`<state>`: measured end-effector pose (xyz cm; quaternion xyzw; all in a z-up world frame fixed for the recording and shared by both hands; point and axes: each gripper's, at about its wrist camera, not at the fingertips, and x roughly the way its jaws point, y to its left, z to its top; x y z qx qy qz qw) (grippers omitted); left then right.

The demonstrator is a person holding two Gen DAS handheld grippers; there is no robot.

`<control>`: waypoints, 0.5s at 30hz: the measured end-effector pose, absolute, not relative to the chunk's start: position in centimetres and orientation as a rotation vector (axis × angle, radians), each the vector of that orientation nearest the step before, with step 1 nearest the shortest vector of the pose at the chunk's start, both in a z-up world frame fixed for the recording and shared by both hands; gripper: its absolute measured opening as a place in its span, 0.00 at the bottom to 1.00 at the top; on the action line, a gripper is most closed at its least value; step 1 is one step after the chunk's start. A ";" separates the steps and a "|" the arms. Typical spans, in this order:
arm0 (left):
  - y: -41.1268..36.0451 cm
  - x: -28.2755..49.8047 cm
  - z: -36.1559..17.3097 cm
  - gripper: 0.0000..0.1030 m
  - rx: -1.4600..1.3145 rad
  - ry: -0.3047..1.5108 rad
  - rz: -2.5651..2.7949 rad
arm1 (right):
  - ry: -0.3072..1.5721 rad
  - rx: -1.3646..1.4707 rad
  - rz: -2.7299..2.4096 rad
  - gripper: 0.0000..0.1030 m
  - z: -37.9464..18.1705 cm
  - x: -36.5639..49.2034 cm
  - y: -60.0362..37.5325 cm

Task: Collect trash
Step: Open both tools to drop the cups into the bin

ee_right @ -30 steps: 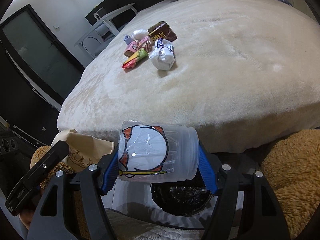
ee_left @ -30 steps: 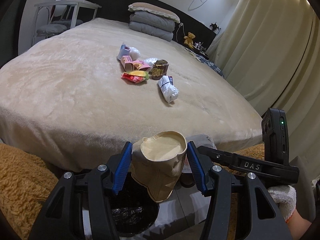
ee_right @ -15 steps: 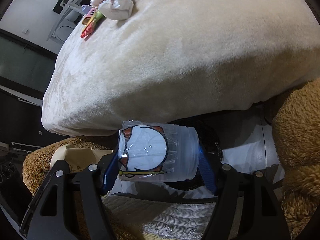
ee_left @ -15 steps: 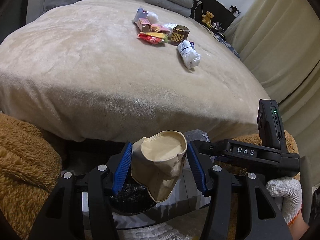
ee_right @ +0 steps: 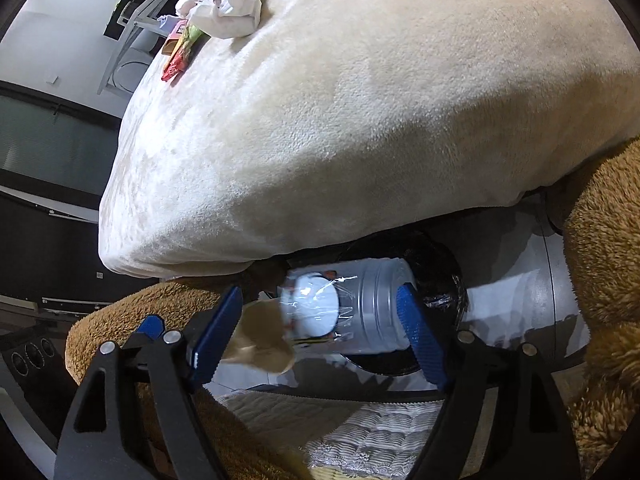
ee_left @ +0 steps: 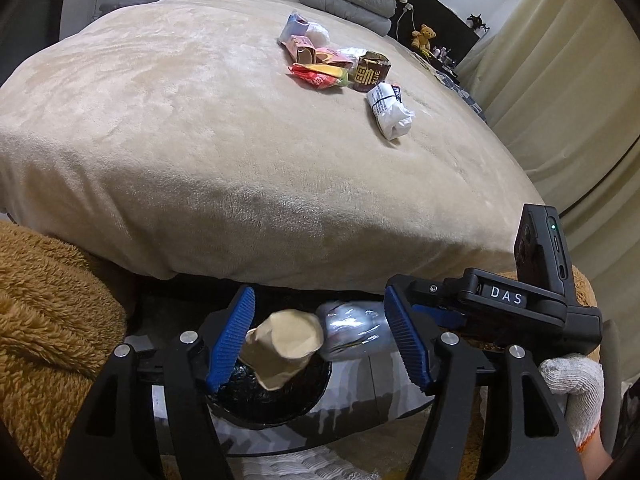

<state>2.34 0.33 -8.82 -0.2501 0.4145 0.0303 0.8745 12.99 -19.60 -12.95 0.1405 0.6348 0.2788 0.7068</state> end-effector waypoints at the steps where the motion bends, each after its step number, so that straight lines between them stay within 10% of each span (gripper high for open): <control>1: 0.4 2.3 -8.8 0.63 -0.528 0.863 0.065 | 1.410 0.316 0.615 0.77 -12.9 13.3 -19.5; 15: 0.8 1.9 -8.1 0.63 -0.537 0.822 0.065 | 1.331 0.265 0.626 0.77 -11.0 12.8 -19.4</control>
